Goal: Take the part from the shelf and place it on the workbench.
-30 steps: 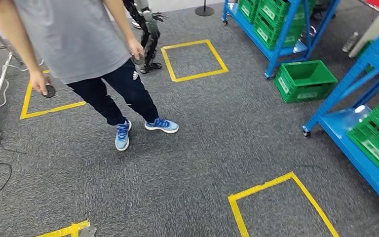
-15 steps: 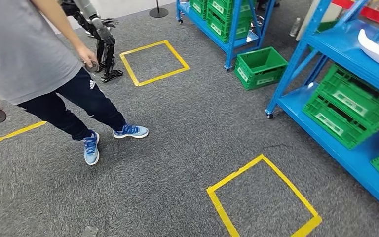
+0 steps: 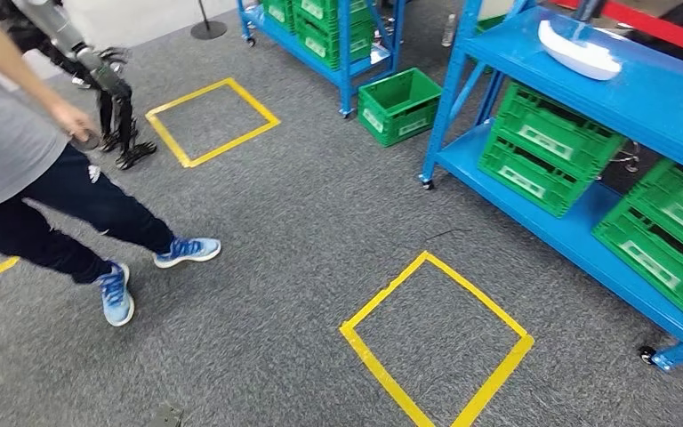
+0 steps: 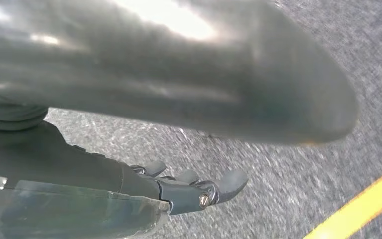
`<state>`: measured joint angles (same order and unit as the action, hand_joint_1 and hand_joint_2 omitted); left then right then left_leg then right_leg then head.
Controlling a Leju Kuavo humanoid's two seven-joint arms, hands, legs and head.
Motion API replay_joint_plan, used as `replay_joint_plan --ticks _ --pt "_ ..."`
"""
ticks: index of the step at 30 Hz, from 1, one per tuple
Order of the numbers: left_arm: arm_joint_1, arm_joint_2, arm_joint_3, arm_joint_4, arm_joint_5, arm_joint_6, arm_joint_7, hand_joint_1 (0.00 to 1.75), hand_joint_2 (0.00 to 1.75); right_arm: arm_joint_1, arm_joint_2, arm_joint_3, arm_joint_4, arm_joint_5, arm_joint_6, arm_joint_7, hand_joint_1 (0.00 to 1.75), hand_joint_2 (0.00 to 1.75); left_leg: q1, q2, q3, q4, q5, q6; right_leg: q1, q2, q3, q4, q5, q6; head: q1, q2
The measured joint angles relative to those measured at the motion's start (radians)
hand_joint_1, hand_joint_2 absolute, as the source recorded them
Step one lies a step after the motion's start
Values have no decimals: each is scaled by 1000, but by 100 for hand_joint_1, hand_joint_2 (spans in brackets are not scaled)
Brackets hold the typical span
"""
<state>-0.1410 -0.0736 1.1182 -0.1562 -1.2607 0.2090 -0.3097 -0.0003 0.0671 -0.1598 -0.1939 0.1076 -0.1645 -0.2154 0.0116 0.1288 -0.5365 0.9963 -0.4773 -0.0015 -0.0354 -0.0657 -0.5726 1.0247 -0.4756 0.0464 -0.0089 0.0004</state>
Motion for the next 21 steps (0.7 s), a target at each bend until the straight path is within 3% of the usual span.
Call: replay_joint_plan --ticks 1,2,4,6,8,9,10,11,13,15,17,19,21 --pt "-2 -2 0 -1 2 0 0 0 0 1 -1 0 0 0 0 0 0 0 3 9 2 3 -1 -5 1 12 -4 0 2 -10 0 0" --pt "-5 -2 -1 -2 4 0 0 0 0 3 -1 0 0 0 0 0 0 0 7 2 4 5 -5 -12 1 25 -6 1 5 -18 -1 0" --pt "-6 -4 -3 -3 6 0 1 0 0 5 -1 0 0 0 0 0 0 0 15 -50 -9 42 -41 -22 -1 48 -11 -1 12 -32 -1 0" --pt "-4 -3 -5 -3 6 0 1 0 0 3 0 0 0 0 0 0 0 0 18 -109 -53 153 -114 -25 2 73 -18 -1 20 -43 -2 0" --pt "0 -3 -7 -4 7 0 -2 0 0 2 1 0 0 1 0 0 0 0 17 -125 -102 268 -161 -20 12 101 -24 -1 25 -51 -2 0" --pt "1 -2 -7 -4 9 -1 -5 0 0 3 2 0 0 2 0 0 0 0 16 -127 -108 283 -158 -14 17 116 -26 0 28 -53 -2 0" --pt "3 -2 -8 -4 12 -1 -8 0 0 5 1 0 0 4 0 0 0 0 13 -131 -96 259 -135 -4 21 131 -27 -1 31 -55 -2 0" --pt "3 -1 -8 -4 15 -2 -12 0 0 5 2 0 0 5 0 0 0 0 9 -141 -67 202 -102 9 25 145 -28 -1 35 -55 -2 0" --pt "5 5 -8 -4 20 -5 -17 0 0 3 6 0 0 7 -3 1 0 0 0 -189 -5 76 -52 40 27 172 -31 -1 42 -52 -1 0" --pt "5 13 -9 -3 23 -9 -19 0 0 1 12 0 0 8 -6 3 0 0 -9 -214 20 23 -40 60 21 193 -37 -3 51 -43 -1 0" --pt "5 17 -9 -4 26 -11 -20 0 0 3 16 0 0 10 -8 6 0 0 -13 -191 27 0 -26 69 17 211 -42 -12 63 -30 -2 0" --pt "6 18 -8 -5 31 -11 -21 0 0 4 16 0 0 15 -9 9 0 0 -10 -161 40 -44 2 74 24 172 -58 2 53 -27 1 0" --pt "12 17 -8 -5 35 -12 -23 0 0 1 13 0 0 19 -5 11 0 0 -9 -128 43 -69 21 69 26 107 -103 90 1 -33 6 0"
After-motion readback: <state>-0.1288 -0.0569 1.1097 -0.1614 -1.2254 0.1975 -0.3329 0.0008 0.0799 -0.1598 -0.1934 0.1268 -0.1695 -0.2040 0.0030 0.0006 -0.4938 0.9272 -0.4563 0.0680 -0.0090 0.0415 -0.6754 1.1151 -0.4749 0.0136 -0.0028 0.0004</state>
